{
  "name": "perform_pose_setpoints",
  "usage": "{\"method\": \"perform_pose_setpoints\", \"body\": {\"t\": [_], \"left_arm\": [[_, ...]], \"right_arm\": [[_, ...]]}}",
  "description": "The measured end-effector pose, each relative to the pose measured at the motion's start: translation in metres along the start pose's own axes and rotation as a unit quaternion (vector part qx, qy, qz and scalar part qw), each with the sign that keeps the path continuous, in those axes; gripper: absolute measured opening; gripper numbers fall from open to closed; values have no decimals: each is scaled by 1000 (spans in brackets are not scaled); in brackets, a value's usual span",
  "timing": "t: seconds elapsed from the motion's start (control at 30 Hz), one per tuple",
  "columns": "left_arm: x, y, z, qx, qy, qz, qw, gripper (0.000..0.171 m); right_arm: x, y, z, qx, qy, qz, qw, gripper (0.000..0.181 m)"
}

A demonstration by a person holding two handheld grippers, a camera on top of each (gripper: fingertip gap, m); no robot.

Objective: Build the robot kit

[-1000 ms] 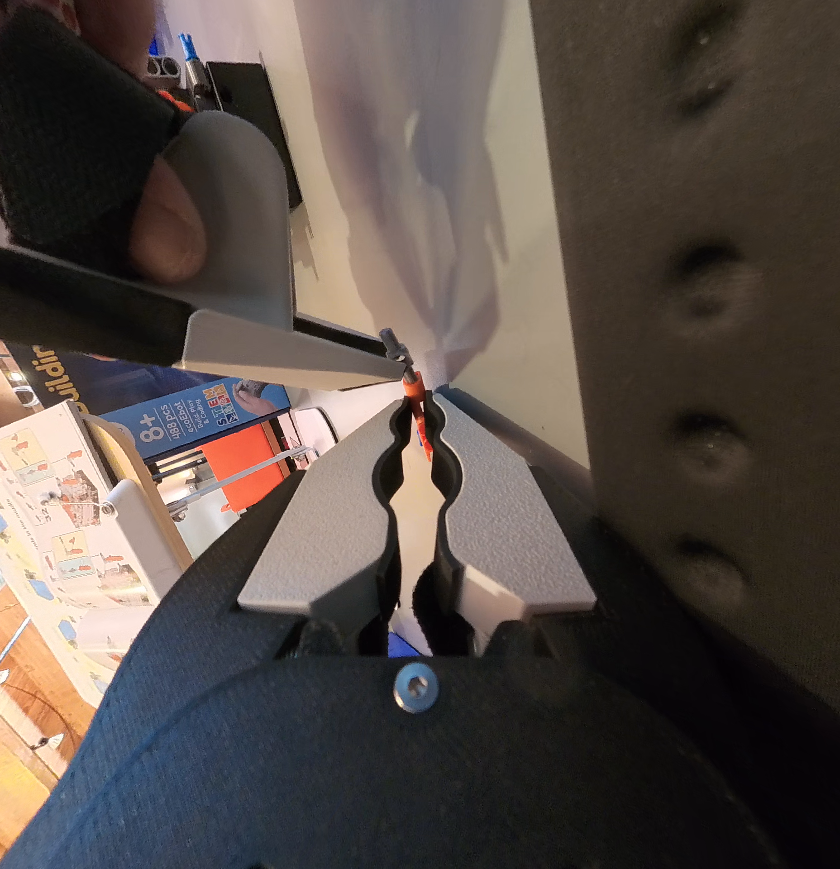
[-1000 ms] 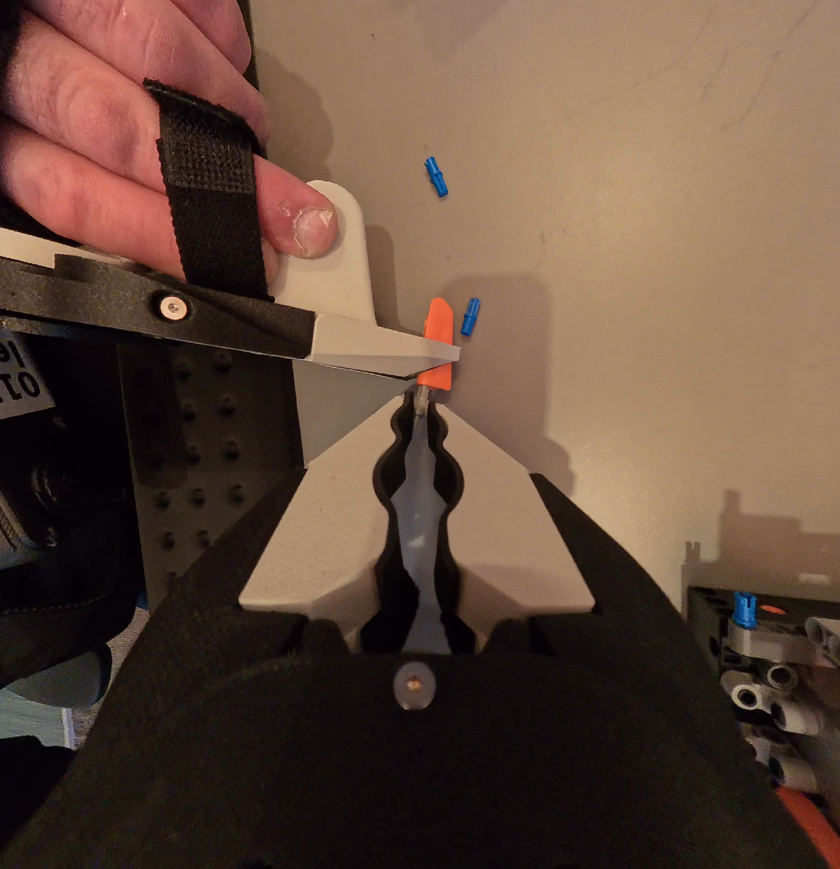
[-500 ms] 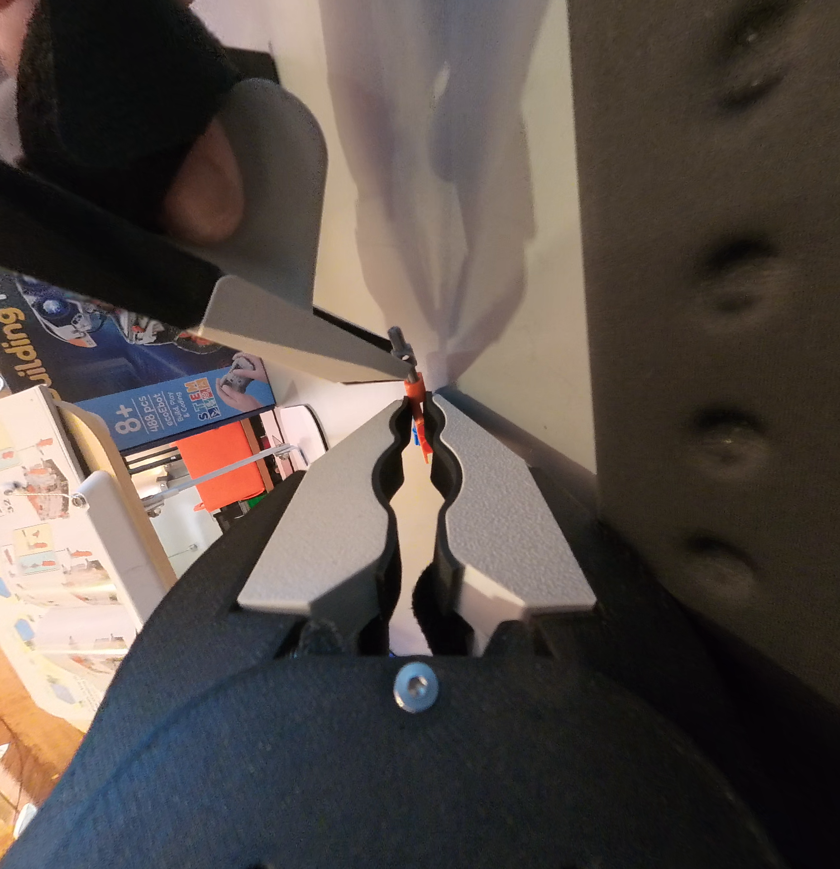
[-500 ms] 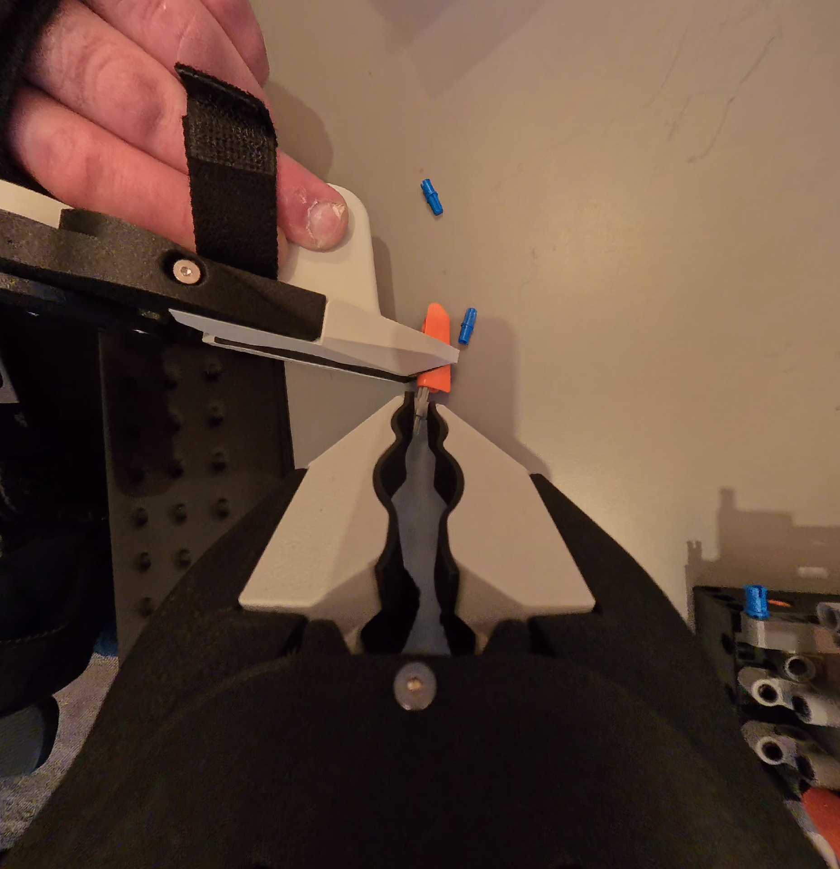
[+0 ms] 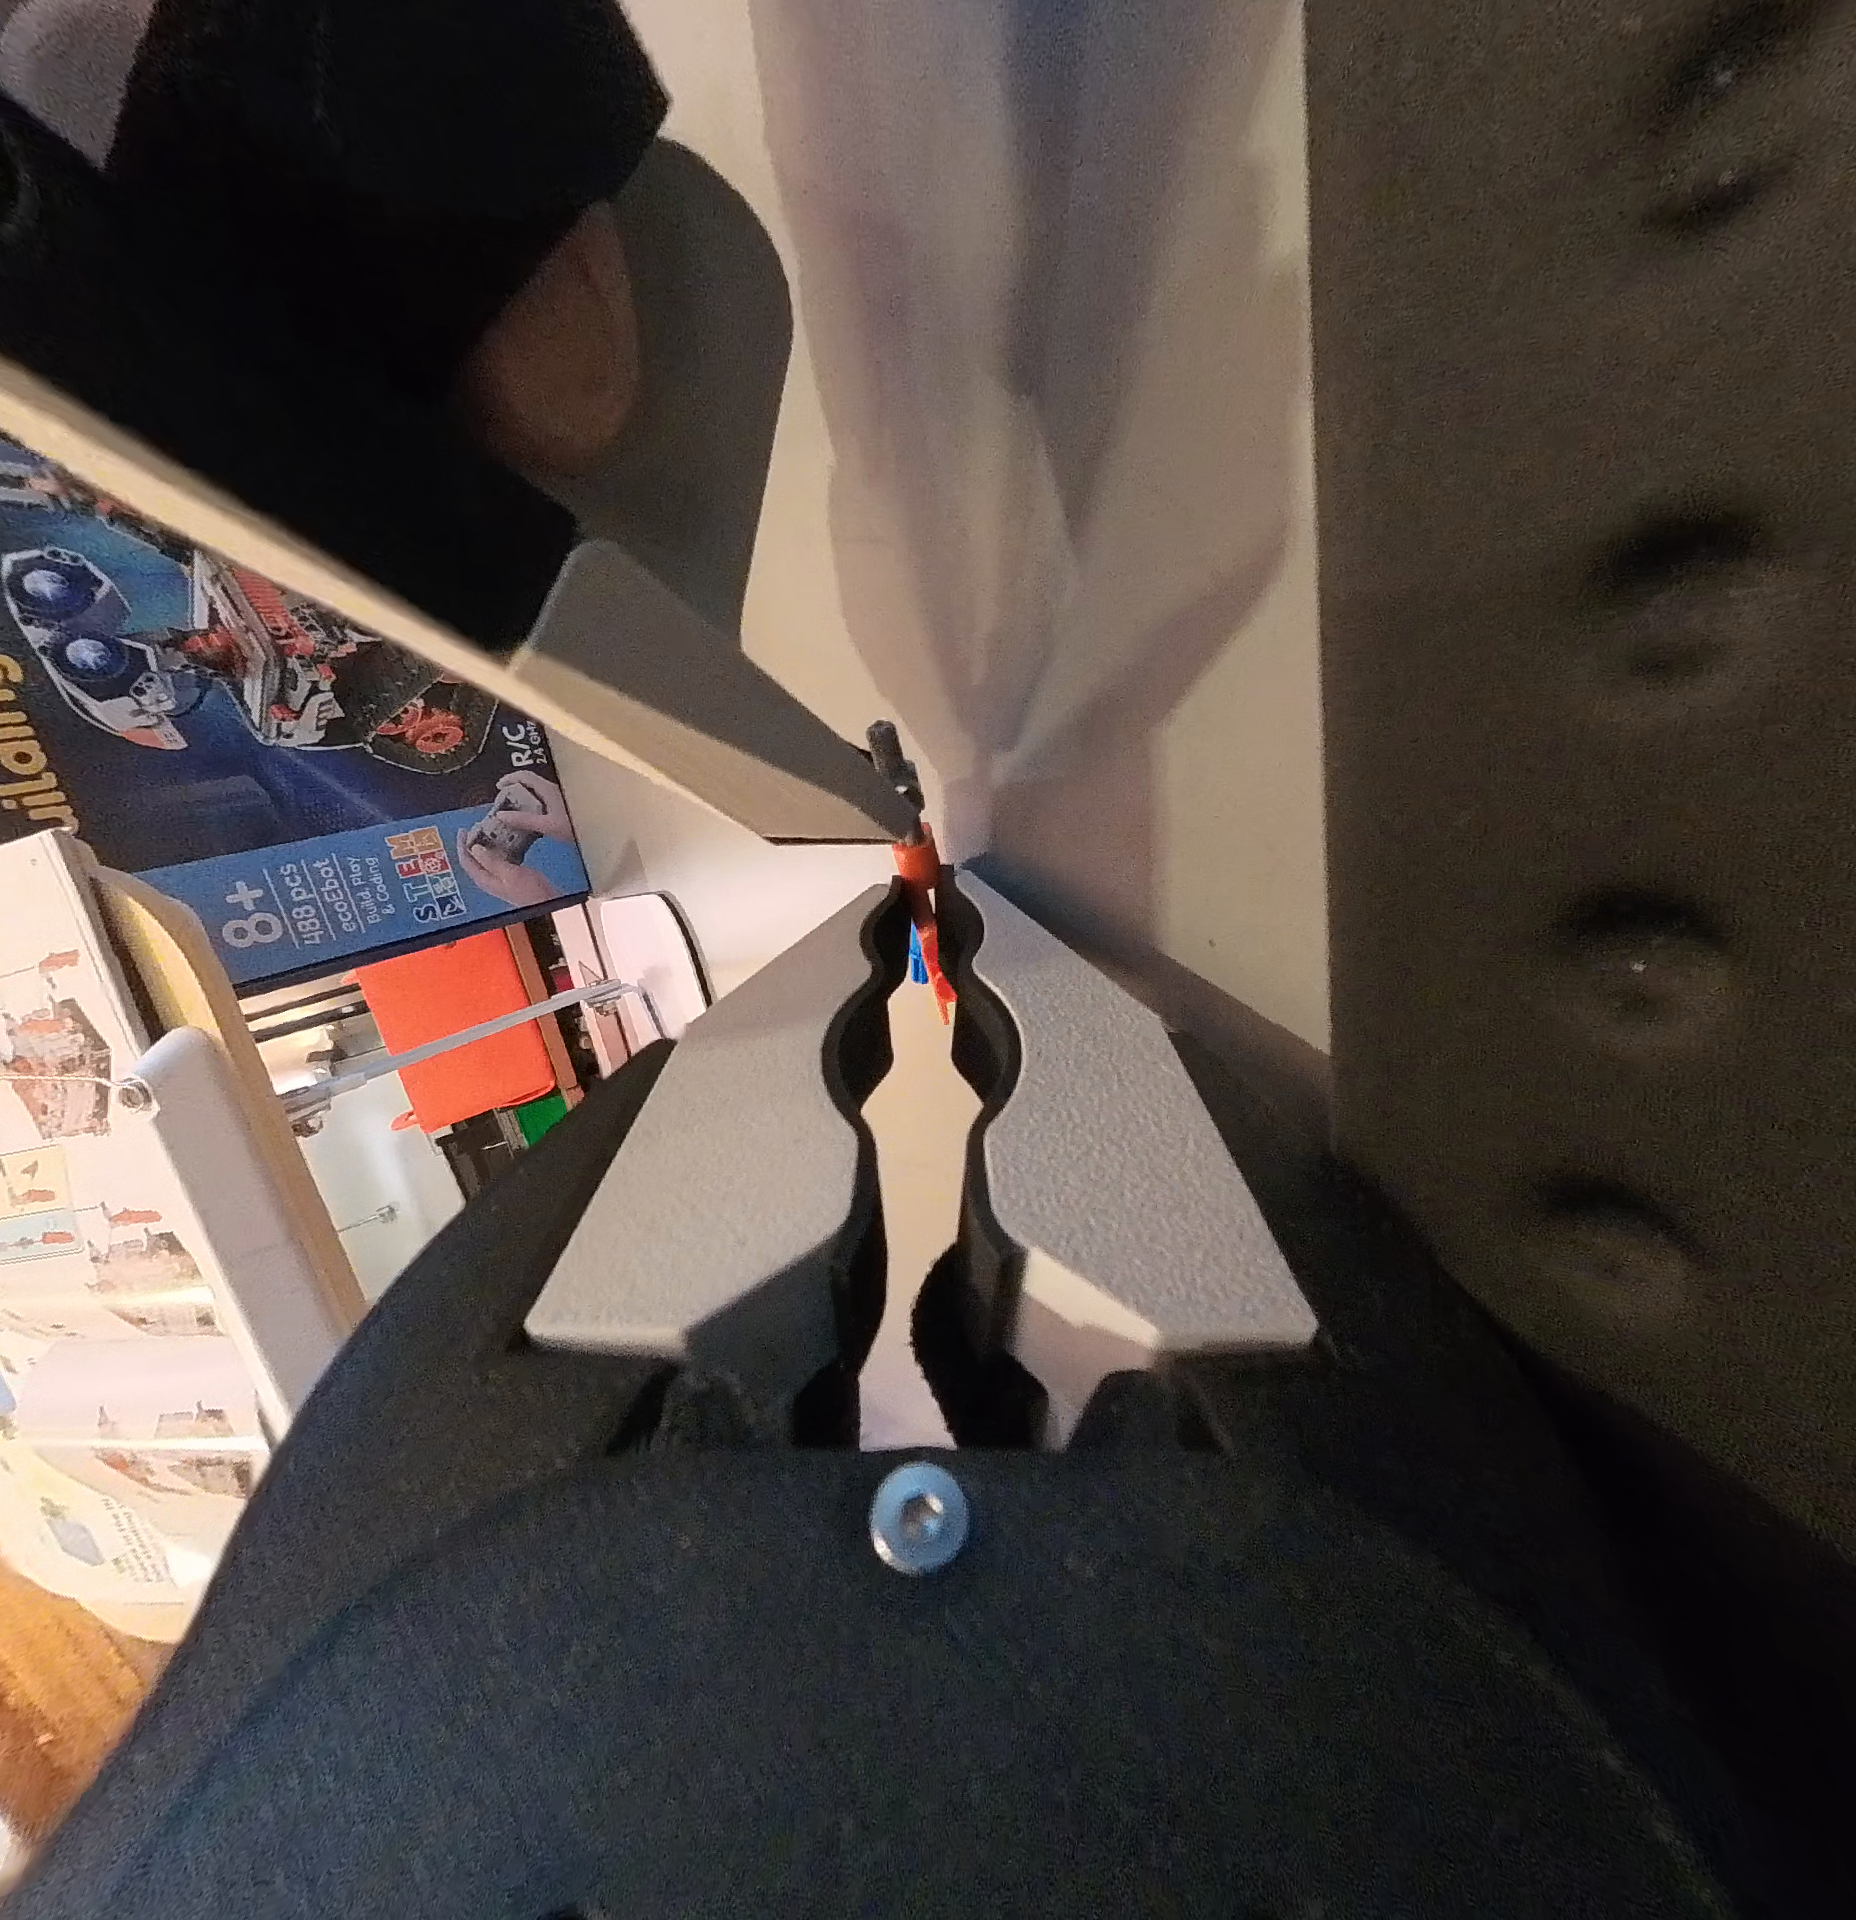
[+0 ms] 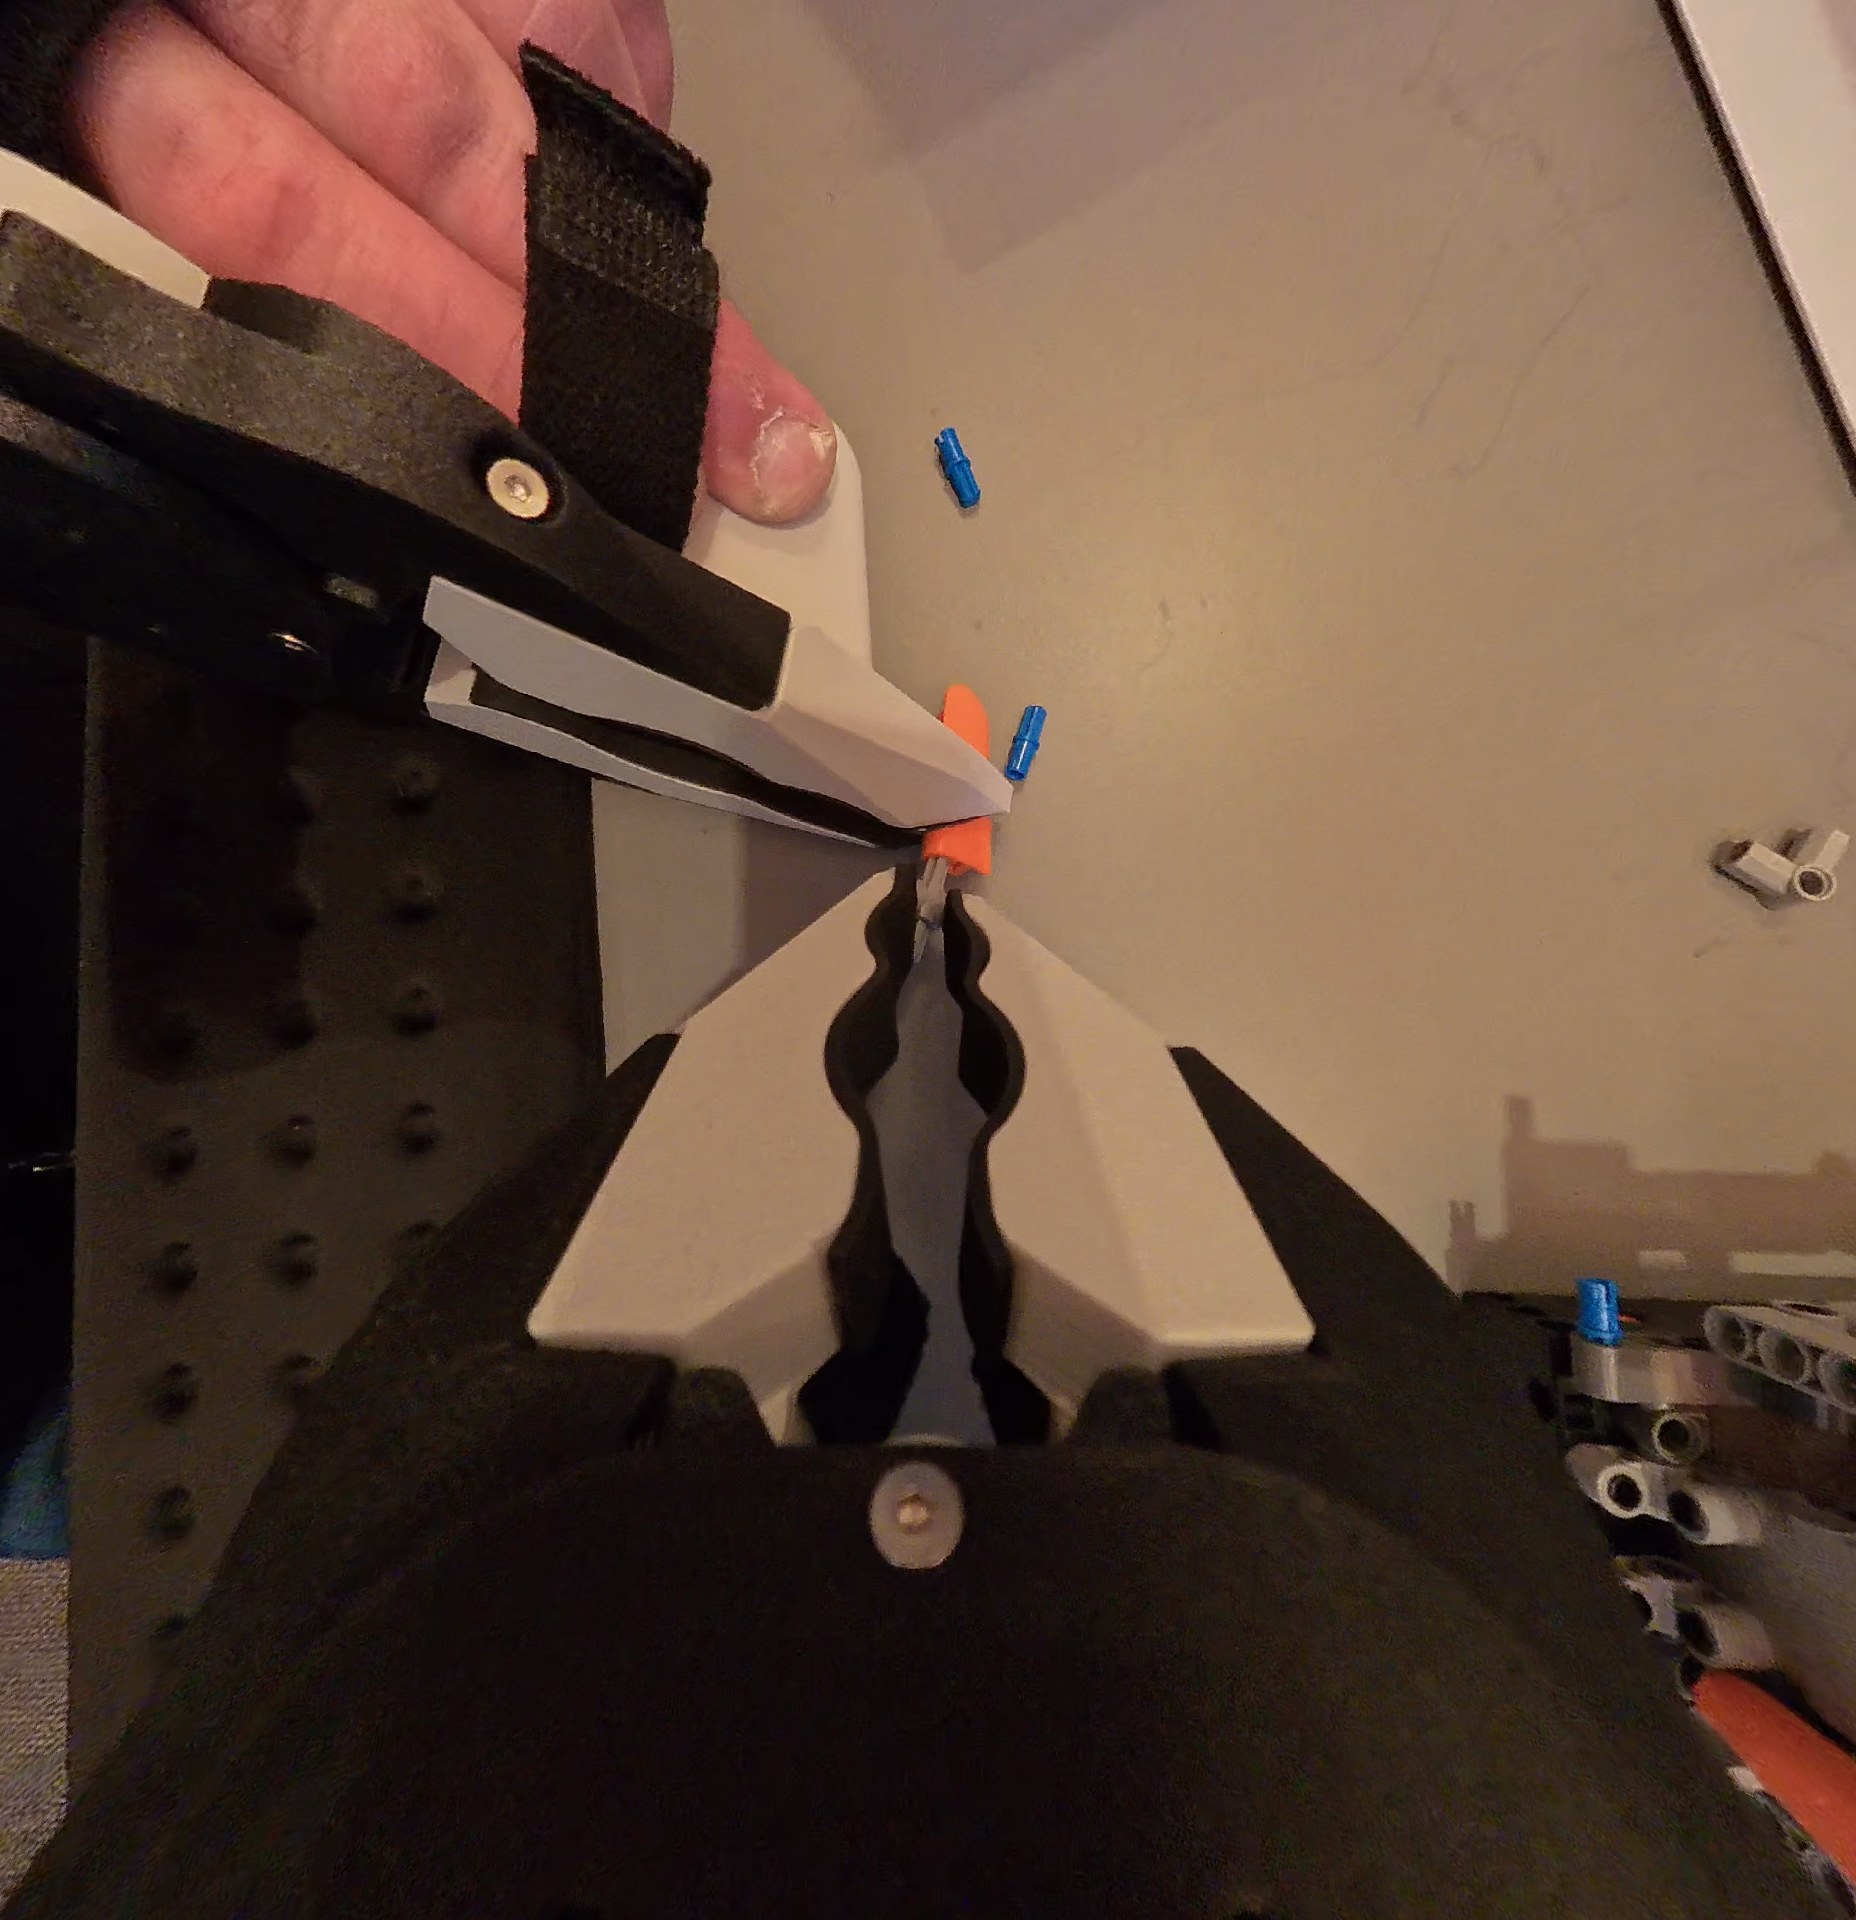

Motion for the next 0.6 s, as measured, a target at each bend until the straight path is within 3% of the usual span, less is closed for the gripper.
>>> {"method": "perform_pose_setpoints", "body": {"t": [0.23,0.6], "left_arm": [[0,0,0,0,-2,-2,1000,2],[3,1,1,2,-7,-7,1000,2]], "right_arm": [[1,2,1,9,-1,-18,1000,2],[4,-6,-1,-23,-41,52,998,4]]}}
Point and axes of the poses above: each gripper's, where its closed fingertips meet, z out along the fingers, x out of its underside, y = z × x across the jaws, the point moved 8 cm from there along -z, back along the fingers, and after that the axes turned 11 degrees about -x, right-handed, at the moved point
